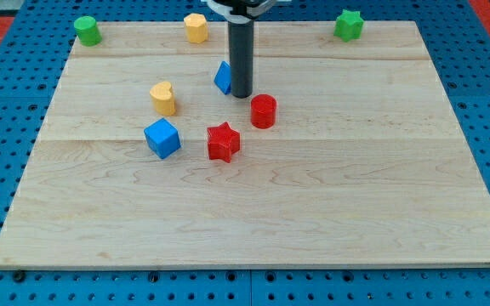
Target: Move the heart to the center left
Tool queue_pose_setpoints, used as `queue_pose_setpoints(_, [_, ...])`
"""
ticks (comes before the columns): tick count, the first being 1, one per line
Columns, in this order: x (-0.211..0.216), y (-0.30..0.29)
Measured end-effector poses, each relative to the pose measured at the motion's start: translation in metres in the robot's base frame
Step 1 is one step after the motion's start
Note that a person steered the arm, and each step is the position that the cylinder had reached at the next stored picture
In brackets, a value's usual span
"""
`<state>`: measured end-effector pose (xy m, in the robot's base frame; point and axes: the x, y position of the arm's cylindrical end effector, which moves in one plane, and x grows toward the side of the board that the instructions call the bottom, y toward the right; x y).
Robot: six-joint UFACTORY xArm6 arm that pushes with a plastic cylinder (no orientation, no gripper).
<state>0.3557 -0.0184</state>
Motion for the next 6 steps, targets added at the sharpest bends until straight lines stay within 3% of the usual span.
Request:
queue_pose_setpoints(1, [-0.001, -0.028])
queue_pose_setpoints(3, [0.024, -0.157])
queue_pose_setpoints(4, [-0.001, -0.128])
queue_pose_setpoints(6, [0.035, -0.209])
